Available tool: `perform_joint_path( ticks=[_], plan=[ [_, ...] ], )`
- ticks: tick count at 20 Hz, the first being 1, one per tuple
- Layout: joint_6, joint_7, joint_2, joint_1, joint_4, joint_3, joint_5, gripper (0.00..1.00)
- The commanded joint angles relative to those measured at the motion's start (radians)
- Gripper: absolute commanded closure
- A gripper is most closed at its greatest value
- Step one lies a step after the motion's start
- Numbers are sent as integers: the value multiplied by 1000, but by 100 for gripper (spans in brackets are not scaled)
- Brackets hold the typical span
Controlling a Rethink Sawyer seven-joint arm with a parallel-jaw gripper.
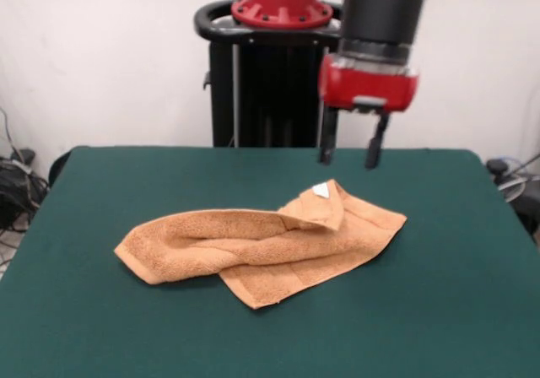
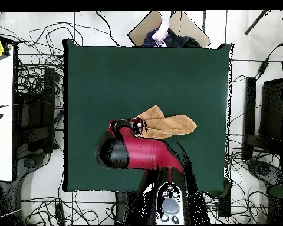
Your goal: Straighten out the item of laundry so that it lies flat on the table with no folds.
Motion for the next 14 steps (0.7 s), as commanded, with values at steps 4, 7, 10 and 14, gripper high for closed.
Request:
perform_joint_path(
  ticks=[4, 7, 10, 14],
  plan=[
    [-152, 135, 172, -77, 76, 54, -96, 0],
    [-164, 138, 189, -84, 74, 43, -103, 0],
    [-135, 139, 178, -83, 70, 43, -94, 0],
    [-151, 179, 182, -66, 85, 73, -64, 0]
  ],
)
